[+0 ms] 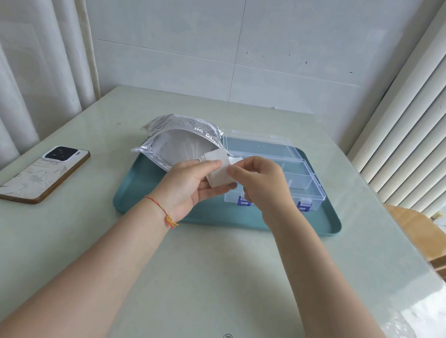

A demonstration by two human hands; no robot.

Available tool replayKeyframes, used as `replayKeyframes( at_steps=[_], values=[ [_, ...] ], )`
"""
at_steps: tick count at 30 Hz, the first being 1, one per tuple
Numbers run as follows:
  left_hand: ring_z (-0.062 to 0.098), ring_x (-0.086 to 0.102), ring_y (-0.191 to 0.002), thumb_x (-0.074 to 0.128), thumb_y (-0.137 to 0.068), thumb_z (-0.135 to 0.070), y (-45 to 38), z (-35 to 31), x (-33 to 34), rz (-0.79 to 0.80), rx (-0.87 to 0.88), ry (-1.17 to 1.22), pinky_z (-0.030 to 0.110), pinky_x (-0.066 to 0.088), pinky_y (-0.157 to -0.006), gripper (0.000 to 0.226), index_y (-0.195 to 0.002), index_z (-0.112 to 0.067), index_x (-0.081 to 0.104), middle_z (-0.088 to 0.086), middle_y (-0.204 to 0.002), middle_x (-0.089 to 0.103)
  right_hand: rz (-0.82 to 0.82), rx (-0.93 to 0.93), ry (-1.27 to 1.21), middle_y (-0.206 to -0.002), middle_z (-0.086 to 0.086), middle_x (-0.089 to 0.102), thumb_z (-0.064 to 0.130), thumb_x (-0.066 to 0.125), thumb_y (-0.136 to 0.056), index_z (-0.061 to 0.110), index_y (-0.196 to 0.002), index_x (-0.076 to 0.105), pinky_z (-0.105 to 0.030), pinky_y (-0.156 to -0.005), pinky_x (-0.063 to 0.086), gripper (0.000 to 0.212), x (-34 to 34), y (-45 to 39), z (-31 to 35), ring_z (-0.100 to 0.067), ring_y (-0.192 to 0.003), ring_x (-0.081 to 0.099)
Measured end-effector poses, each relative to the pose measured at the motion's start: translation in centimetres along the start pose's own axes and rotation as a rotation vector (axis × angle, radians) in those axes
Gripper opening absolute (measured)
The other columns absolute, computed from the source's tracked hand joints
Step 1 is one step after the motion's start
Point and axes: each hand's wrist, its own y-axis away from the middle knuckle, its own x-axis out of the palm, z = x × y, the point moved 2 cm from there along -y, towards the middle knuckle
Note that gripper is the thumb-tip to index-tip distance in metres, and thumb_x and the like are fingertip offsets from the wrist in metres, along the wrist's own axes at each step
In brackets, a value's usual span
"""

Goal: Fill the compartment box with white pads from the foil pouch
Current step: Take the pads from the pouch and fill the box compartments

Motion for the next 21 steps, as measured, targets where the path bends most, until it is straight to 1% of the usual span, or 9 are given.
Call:
replayKeyframes(
  at_steps=[3,5,8,10,11,13,16,19,21],
  values=[
    [0.026,0.074,-0.072,0.054,-0.098,-0.011,0.1,0.1,-0.1,-0.018,0.003,-0.116,0.024,0.055,-0.054,0.02,-0.109,0.0,0.065,0.014,-0.086,0.074,0.034,-0.052,0.119,-0.079,0.003,0.063,0.02,0.073,-0.083,0.015,-0.079,0.062,-0.019,-0.049,0.036,0.013,0.1,0.2,0.1,-0.004,-0.047,0.046],
    [0.024,0.073,-0.066,0.055,-0.096,-0.012,0.1,0.1,-0.2,-0.052,0.007,-0.213,0.021,0.05,-0.048,0.014,-0.103,-0.007,0.066,0.008,-0.077,0.073,0.04,-0.154,0.239,-0.095,0.004,0.061,0.031,0.078,-0.079,0.021,-0.089,0.061,-0.016,-0.055,0.039,0.023,0.0,0.3,0.2,-0.005,-0.066,0.051],
    [0.019,0.07,-0.062,0.055,-0.093,-0.009,0.2,-0.1,-0.2,-0.073,0.011,-0.267,0.023,0.05,-0.051,0.012,-0.093,-0.011,0.067,0.007,-0.073,0.073,0.193,-0.335,0.358,-0.117,0.009,0.048,0.037,0.087,-0.067,0.029,-0.123,0.053,-0.016,-0.082,0.043,0.067,0.1,0.7,0.4,-0.007,-0.104,0.048],
    [0.017,0.071,-0.067,0.055,-0.093,-0.008,0.3,0.0,0.0,-0.048,0.024,-0.274,0.024,0.05,-0.051,0.013,-0.092,-0.013,0.067,0.008,-0.075,0.073,0.258,-0.434,0.51,-0.128,0.01,0.044,0.041,0.089,-0.062,0.028,-0.136,0.046,-0.032,-0.101,0.038,0.086,0.7,0.8,0.0,-0.013,-0.121,0.04],
    [0.016,0.07,-0.067,0.055,-0.093,-0.008,0.3,0.1,0.1,-0.034,0.029,-0.28,0.023,0.049,-0.049,0.014,-0.09,-0.013,0.068,0.006,-0.074,0.072,0.254,-0.464,0.568,-0.131,0.01,0.044,0.043,0.088,-0.062,0.026,-0.138,0.045,-0.04,-0.104,0.037,0.089,1.0,0.8,-0.2,-0.015,-0.124,0.038],
    [0.016,0.068,-0.073,0.057,-0.092,-0.01,0.3,0.4,0.3,-0.012,0.026,-0.3,0.022,0.049,-0.051,0.014,-0.09,-0.012,0.07,0.004,-0.078,0.07,0.236,-0.485,0.613,-0.128,0.007,0.048,0.043,0.086,-0.065,0.022,-0.133,0.05,-0.047,-0.102,0.038,0.08,1.4,0.5,-0.6,-0.019,-0.121,0.042],
    [0.015,0.066,-0.083,0.056,-0.093,-0.014,0.3,0.5,0.8,0.073,-0.037,-0.228,0.022,0.05,-0.054,0.022,-0.109,-0.009,0.069,0.005,-0.094,0.067,0.234,-0.49,0.573,-0.114,0.006,0.053,0.046,0.082,-0.064,0.025,-0.121,0.055,-0.049,-0.095,0.044,0.067,1.4,0.3,-0.6,-0.019,-0.111,0.048],
    [0.01,0.067,-0.08,0.051,-0.095,-0.013,0.6,0.3,1.4,0.218,-0.145,-0.03,0.022,0.05,-0.058,0.017,-0.099,-0.02,0.066,-0.001,-0.089,0.066,0.244,-0.482,0.467,-0.11,0.011,0.052,0.057,0.073,-0.055,0.04,-0.114,0.05,-0.049,-0.09,0.048,0.065,1.3,0.3,-0.4,-0.016,-0.107,0.049],
    [0.013,0.064,-0.082,0.05,-0.094,-0.013,0.5,0.3,1.4,0.241,-0.177,0.017,0.026,0.043,-0.064,0.017,-0.095,-0.021,0.066,0.0,-0.088,0.063,0.262,-0.482,0.471,-0.109,0.013,0.051,0.059,0.075,-0.053,0.044,-0.114,0.049,-0.048,-0.091,0.047,0.068,1.3,0.5,-0.3,-0.015,-0.107,0.048]
  ],
)
